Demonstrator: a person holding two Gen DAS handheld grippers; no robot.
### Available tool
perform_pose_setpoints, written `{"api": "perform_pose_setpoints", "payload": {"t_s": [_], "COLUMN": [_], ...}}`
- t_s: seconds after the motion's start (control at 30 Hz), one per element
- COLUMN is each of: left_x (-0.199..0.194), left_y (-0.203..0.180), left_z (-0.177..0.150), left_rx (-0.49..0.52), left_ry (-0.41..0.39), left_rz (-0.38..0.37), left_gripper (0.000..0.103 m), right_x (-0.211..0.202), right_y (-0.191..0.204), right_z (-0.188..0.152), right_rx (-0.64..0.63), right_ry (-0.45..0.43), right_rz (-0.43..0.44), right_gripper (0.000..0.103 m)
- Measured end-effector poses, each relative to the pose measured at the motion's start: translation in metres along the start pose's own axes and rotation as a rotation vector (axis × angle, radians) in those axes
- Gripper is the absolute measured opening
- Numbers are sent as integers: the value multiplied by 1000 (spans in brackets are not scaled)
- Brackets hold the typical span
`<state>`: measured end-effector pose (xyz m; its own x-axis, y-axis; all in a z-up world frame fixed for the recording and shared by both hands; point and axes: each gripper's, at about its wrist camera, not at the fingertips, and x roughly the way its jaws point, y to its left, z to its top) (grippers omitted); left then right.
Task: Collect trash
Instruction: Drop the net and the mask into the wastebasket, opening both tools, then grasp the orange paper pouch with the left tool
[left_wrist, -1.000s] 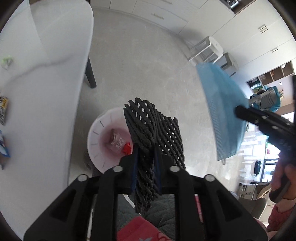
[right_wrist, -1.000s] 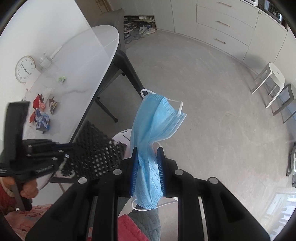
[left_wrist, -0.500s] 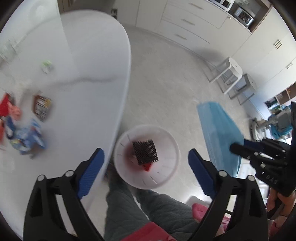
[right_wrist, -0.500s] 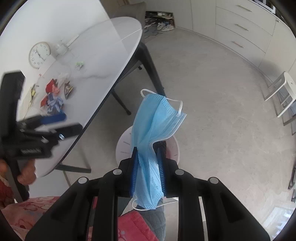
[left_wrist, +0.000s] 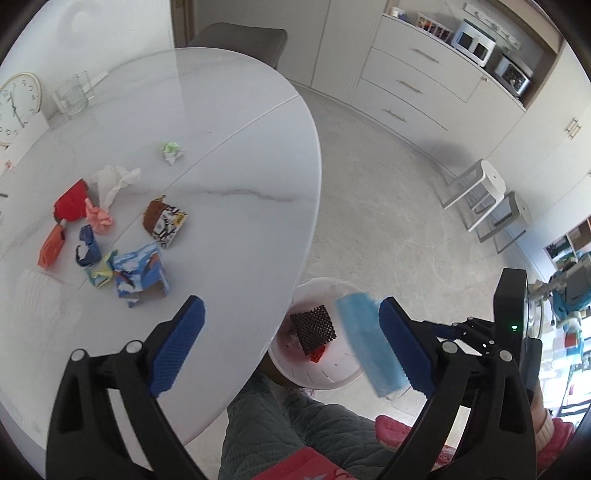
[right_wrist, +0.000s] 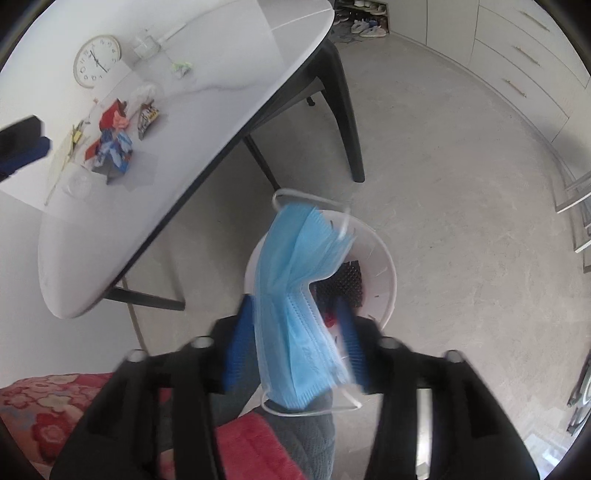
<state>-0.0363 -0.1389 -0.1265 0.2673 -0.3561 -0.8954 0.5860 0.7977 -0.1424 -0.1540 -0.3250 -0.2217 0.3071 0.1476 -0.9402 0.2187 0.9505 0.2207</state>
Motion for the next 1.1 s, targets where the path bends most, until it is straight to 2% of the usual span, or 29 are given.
{"api": "perform_pose_setpoints", "payload": {"t_s": [0.1,0.13,0.23,0.4,0.53,0.83,1.1], "left_x": [-8,-11,-20,-30,-32,-43,-60], "left_y": [8,11,22,37,45,57,105], "left_z": [-5,-6,-12,-21,-22,-21,-32], "left_rx": [-26,-34,-76,-124,-158,-198,-306], "left_ry": [-12,-16,-32,-47,-55,-76,-86], "left_rz": [25,31,48,65,74,130,188], "left_gripper": [91,91,91,91,91,91,95], "right_x": [-8,-14,-41,-75,-83,-78,-71], "right_y": [1,1,0,-4,-1,12,45], "right_z": [4,7,15,28,40,56,81], "right_rx": [-15,-19,-21,-11,-16,-50,-105], "right_ry": [-22,-39,-112,-182,-204,-205,-203], "right_rz": [-37,-55,-116,-143,-148,-117,-84], "right_gripper": [80,87,99,100,100,100,100]}}
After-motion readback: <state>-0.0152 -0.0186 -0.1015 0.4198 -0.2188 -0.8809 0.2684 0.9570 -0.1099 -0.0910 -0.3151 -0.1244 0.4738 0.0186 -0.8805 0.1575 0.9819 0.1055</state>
